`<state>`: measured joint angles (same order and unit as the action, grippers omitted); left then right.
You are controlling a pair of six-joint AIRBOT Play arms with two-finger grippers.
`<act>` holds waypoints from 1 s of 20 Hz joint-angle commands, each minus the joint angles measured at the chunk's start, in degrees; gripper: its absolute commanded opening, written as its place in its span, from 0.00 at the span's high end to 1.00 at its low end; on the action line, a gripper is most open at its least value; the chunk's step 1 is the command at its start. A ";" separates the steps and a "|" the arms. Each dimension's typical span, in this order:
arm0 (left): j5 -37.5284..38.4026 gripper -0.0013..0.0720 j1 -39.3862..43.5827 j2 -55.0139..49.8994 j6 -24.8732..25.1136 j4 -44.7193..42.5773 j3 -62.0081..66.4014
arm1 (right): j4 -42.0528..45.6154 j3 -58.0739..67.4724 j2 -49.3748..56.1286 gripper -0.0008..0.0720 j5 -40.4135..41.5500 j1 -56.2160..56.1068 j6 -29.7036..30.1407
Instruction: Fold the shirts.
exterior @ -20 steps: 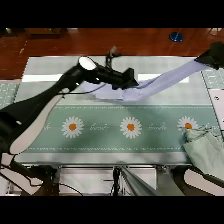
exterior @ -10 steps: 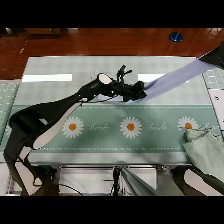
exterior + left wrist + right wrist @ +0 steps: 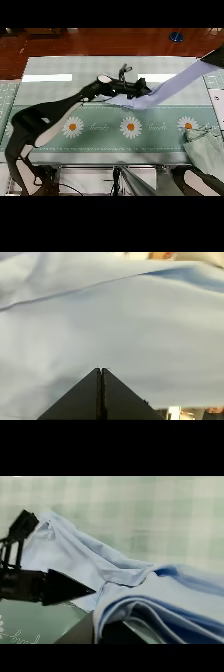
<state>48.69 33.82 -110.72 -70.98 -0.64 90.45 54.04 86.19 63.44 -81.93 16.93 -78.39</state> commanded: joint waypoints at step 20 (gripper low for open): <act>31.28 0.94 -43.10 35.43 8.76 -16.02 -1.14 | -11.50 0.04 30.51 0.25 36.52 -45.53 -2.99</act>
<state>79.31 -10.59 -75.72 -62.24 -9.47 90.00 44.45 86.19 96.05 -42.94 -29.76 -81.65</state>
